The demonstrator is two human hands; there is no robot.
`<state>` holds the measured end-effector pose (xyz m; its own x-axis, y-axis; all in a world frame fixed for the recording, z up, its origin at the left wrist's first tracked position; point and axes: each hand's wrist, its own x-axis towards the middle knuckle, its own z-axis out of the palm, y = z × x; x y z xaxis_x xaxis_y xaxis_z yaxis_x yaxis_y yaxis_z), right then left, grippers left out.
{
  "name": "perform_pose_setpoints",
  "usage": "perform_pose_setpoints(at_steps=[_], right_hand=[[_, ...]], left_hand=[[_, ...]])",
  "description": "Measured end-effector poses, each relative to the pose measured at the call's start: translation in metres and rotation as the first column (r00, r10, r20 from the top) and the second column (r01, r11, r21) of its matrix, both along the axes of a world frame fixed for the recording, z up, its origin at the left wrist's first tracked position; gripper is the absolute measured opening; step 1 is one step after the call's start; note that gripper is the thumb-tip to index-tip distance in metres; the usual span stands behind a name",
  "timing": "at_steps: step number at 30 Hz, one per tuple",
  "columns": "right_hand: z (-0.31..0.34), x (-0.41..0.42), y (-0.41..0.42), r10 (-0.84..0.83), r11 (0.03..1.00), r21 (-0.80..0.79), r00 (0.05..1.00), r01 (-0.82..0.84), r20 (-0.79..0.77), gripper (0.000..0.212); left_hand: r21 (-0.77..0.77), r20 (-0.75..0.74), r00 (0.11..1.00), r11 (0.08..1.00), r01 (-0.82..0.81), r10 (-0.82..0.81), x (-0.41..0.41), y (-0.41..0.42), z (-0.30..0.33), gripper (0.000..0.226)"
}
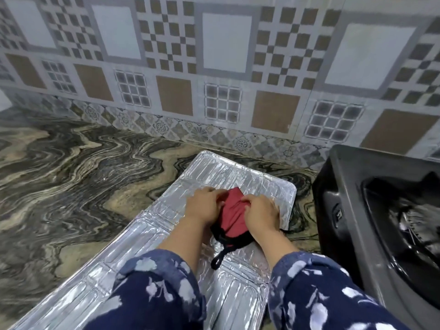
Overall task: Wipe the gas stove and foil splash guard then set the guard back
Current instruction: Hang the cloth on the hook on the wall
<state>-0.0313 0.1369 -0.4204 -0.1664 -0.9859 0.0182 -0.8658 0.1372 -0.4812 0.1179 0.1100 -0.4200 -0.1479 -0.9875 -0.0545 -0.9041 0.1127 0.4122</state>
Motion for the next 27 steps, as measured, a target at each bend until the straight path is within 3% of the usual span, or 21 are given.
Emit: perform_pose_setpoints(at_steps=[4, 9, 16, 23, 27], right_hand=[[0.008, -0.004, -0.015, -0.117, 0.992, 0.082, 0.954, 0.098, 0.276, 0.022], [0.065, -0.013, -0.035, 0.010, 0.995, -0.102, 0.959, 0.019, 0.283, 0.040], [0.186, -0.025, -0.051, 0.105, 0.928, -0.372, 0.959, 0.000, 0.262, 0.037], [0.320, -0.046, -0.074, 0.194, 0.774, -0.629, 0.973, -0.075, 0.123, 0.038], [0.390, -0.069, -0.086, 0.219, 0.687, -0.715, 0.975, -0.132, 0.029, 0.033]], left_hand=[[0.066, -0.236, 0.971, 0.997, -0.028, 0.043, -0.004, -0.006, 0.011, 0.034], [-0.099, -0.413, 0.908, 0.988, -0.118, 0.067, -0.007, -0.009, 0.066, 0.032], [-0.398, -0.577, 0.811, 0.899, -0.183, -0.091, -0.016, -0.009, 0.174, 0.037], [-0.612, -0.602, 0.748, 0.763, -0.207, -0.279, -0.035, -0.035, 0.289, 0.030], [-0.724, -0.505, 0.799, 0.664, -0.187, -0.326, -0.056, -0.052, 0.345, 0.029]])
